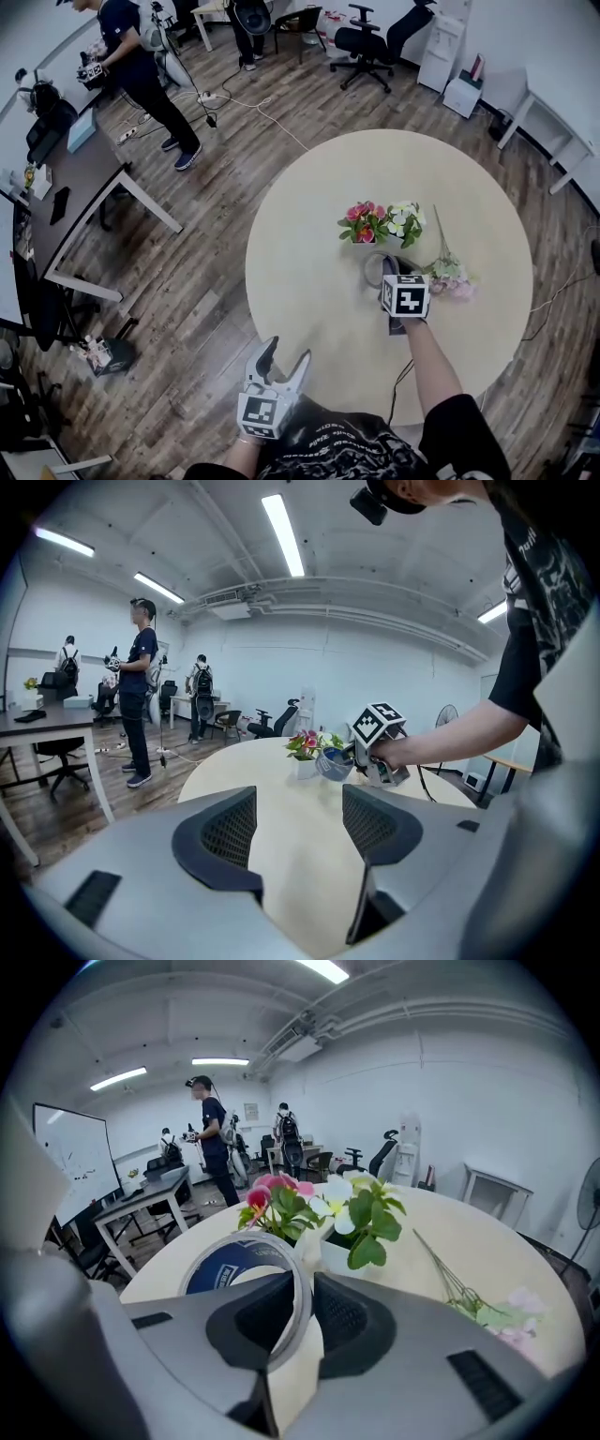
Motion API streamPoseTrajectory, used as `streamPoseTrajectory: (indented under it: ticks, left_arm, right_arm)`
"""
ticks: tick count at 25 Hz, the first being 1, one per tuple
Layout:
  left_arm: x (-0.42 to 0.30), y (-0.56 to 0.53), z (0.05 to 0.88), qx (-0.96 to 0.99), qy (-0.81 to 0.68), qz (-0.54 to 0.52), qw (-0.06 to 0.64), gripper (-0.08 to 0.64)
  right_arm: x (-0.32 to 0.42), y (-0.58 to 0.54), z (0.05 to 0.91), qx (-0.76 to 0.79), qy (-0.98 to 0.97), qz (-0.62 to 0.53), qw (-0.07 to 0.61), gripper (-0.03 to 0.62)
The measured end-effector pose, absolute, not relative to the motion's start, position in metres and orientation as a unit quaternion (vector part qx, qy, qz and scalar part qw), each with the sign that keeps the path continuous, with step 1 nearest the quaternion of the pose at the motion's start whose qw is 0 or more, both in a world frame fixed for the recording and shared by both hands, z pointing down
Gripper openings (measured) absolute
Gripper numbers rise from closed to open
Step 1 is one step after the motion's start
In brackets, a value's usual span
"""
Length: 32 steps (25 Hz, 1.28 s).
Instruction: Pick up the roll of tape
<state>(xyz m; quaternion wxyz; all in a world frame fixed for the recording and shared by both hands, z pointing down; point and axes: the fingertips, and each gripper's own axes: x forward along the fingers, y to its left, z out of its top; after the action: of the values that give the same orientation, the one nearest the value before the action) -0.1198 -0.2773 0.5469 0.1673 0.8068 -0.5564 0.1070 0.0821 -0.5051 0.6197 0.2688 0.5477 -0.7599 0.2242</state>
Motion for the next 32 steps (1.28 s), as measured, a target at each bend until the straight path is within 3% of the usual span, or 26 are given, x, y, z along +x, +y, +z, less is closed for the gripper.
streamPoseTrajectory:
  ticks: [17,32]
  left_arm:
    - [-0.074,-0.257,0.528,0.847,-0.503,0.099,0.138,0.305]
    - [-0.039,-0.231,0.53,0.876,-0.459,0.084,0.124,0.305]
  right_arm:
    - [0.115,-0.401,0.512,0.594,-0.764,0.138,0.209,0.072]
    - [0.15,-0.273,0.497,0.649,-0.741,0.096,0.145,0.074]
